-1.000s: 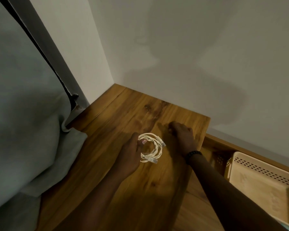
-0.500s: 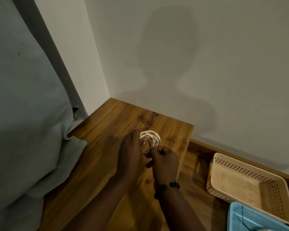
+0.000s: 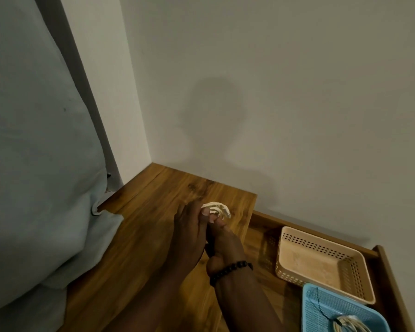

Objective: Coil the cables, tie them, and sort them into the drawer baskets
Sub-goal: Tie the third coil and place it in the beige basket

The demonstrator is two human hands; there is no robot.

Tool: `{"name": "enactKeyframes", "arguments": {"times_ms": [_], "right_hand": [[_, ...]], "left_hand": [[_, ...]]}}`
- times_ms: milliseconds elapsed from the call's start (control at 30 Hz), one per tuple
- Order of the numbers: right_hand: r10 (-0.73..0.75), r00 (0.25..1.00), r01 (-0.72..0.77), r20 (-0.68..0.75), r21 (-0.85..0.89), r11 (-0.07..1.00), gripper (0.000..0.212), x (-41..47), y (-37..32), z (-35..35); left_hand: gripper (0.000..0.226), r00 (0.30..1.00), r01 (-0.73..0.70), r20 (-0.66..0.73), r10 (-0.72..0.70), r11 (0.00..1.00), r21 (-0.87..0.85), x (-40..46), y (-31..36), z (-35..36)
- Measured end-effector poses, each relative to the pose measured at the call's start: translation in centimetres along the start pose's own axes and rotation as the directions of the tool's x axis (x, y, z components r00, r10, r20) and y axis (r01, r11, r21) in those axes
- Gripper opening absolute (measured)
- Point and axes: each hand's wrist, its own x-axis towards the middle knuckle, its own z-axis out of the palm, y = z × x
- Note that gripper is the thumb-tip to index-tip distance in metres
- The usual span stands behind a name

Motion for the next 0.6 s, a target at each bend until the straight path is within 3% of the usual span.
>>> {"name": "enactKeyframes", "arguments": {"times_ms": [100,233,400,600], "right_hand": [[-0.088,0.996,0.087,-0.032,-0.029,0.996,0.014,-1.7,-0.1,0.3],[-0.147,0.983,0.146,-0.11,-0.013,0.989,0.018,-3.6,-0.1,0.5],[-0.133,0.988,0.139,-0.077,0.069,0.988,0.035,-5.9,-0.8,0.4],[-0.21,0.977,0.212,-0.037,0.041,0.976,0.032,-8.3,-0.7,-0.8]], "left_hand": [[0.016,0.998,0.057,-0.027,-0.06,0.995,-0.08,-0.5,1.1,-0.7],[0.024,0.98,0.2,0.047,-0.195,0.923,-0.329,-0.8,3.1,-1.4],[0.01,0.991,0.136,0.022,-0.135,0.948,-0.289,-2.1,4.4,-1.4],[0.039,0.985,0.128,-0.071,-0.156,0.945,-0.301,-3.1,5.7,-1.2]]}}
